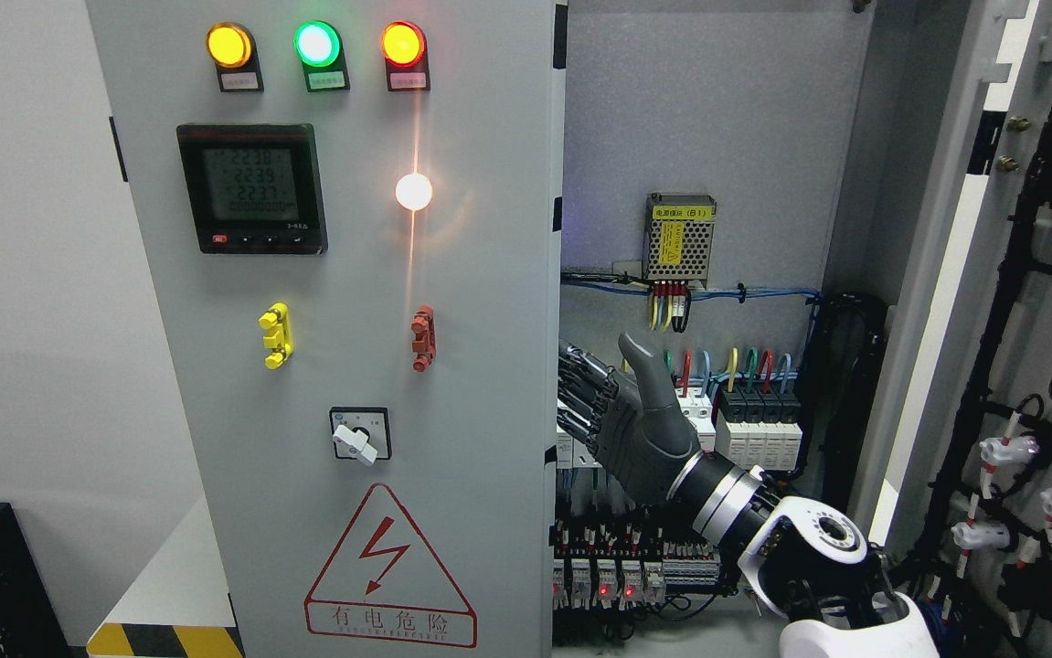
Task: Open door with both hands
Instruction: 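Push the indicator-light door outward with the right hand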
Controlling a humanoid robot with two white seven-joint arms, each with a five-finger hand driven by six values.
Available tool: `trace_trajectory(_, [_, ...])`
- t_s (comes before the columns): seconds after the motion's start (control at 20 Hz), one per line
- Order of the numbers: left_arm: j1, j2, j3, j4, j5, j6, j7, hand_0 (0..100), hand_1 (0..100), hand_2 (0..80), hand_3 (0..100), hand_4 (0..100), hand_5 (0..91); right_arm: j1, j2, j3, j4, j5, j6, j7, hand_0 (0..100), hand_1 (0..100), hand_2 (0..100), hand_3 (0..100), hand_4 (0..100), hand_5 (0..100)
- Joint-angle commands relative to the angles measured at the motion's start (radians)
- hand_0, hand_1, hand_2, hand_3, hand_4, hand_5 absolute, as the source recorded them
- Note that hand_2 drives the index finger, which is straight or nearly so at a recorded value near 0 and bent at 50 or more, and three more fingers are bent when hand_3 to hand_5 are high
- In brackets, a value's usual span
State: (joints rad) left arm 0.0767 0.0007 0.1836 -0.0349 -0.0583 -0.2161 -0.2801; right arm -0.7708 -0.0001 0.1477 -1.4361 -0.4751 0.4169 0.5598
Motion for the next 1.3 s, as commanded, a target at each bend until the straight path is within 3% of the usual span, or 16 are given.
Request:
trace_trajectory(0.0, [0.000, -0.036, 0.001, 0.001, 0.000, 0.000, -0.001, 0, 0, 0.0, 0, 0, 0.0, -0.008, 0.002, -0.002, 0.011, 0.000, 0.000, 0.025, 0, 0, 0, 0, 0, 0])
trace_trajectory(0.3, [0.000, -0.037, 0.001, 0.001, 0.000, 0.000, -0.001, 0, 0, 0.0, 0, 0, 0.0, -0.005, -0.001, -0.002, -0.016, -0.002, -0.001, 0.055, 0, 0, 0, 0, 0, 0])
trace_trajectory(0.65, [0.000, -0.041, 0.001, 0.000, 0.000, 0.000, -0.001, 0, 0, 0.0, 0, 0, 0.0, 0.008, -0.020, 0.012, -0.087, -0.022, -0.001, 0.058, 0, 0, 0, 0, 0, 0])
trace_trajectory(0.75, [0.000, -0.045, -0.001, -0.002, 0.000, 0.000, -0.001, 0, 0, 0.0, 0, 0, 0.0, 0.019, -0.026, 0.015, -0.098, -0.022, -0.001, 0.083, 0, 0, 0, 0, 0, 0])
trace_trajectory(0.9, [0.000, -0.045, -0.001, -0.002, 0.000, 0.000, -0.001, 0, 0, 0.0, 0, 0, 0.0, 0.027, -0.028, 0.033, -0.110, -0.022, -0.001, 0.117, 0, 0, 0, 0, 0, 0])
trace_trajectory(1.25, [0.000, -0.050, -0.001, -0.002, 0.000, 0.000, -0.001, 0, 0, 0.0, 0, 0, 0.0, 0.034, -0.031, 0.079, -0.121, -0.022, 0.000, 0.130, 0, 0, 0, 0, 0, 0])
